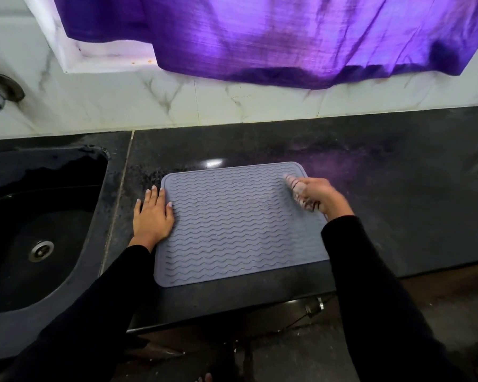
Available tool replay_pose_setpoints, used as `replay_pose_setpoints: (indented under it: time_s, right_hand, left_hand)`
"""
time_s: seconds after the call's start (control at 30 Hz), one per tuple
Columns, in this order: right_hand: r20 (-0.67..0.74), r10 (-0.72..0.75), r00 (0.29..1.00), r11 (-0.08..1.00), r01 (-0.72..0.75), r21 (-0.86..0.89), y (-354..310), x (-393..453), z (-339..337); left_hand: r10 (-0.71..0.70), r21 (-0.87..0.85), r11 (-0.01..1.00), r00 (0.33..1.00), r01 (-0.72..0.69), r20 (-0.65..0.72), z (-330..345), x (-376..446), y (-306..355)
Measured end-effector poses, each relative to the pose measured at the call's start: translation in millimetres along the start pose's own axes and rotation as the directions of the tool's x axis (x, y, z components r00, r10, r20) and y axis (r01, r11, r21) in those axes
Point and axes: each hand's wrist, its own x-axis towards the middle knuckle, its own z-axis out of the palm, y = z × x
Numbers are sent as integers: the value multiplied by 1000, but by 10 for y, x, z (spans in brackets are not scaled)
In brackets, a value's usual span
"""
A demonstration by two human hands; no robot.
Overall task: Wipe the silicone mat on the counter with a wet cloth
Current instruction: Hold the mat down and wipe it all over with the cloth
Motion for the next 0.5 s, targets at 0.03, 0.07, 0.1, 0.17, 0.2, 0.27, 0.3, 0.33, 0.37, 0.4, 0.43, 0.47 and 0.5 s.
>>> replay_pose_setpoints:
  time_s: [0.03,0.07,0.1,0.17,0.2,0.27,0.3,0.33,0.37,0.4,0.43,0.47,0.5]
  right_hand:
    - [-23,36,999,989,-32,146,-27,71,-25]
    - [-89,61,994,979,-42,202,-65,117,-5]
    - [-196,27,980,990,2,142,-100,116,31]
    - [-305,-113,946,992,92,-83,-71,122,156]
    - [-276,-183,943,971,130,-202,-28,101,248]
    - [-192,-287,939,869,171,-464,132,88,447]
    - [-173,-321,931,802,170,-573,203,87,524]
    - [-172,-344,923,746,158,-647,246,93,574]
    - [-179,-354,918,719,145,-679,277,112,593]
    - [-185,-354,917,711,135,-690,281,135,608]
    - [-182,-349,919,708,131,-694,278,162,611]
    - [-173,-349,921,702,135,-699,280,187,610]
    - [-164,-359,919,692,144,-707,283,198,596]
  left_hand:
    - [3,7,1000,1000,-3,2,-3,-2,10]
    - [6,11,1000,1000,-6,1,-5,-1,14]
    - [9,14,1000,1000,-9,1,-8,1,16]
    - [11,12,1000,1000,-11,13,-6,6,9]
    - [14,11,1000,1000,-14,16,0,11,4]
    - [26,18,999,999,-26,21,7,32,-13]
    - [35,25,999,999,-36,27,10,46,-24]
    - [43,30,999,999,-44,31,14,58,-34]
    - [50,31,998,998,-51,31,18,64,-40]
    - [52,27,998,998,-53,29,19,68,-46]
    - [51,20,998,998,-51,25,18,68,-50]
    - [49,12,999,999,-49,20,20,65,-55]
    - [47,4,999,999,-47,13,22,58,-60]
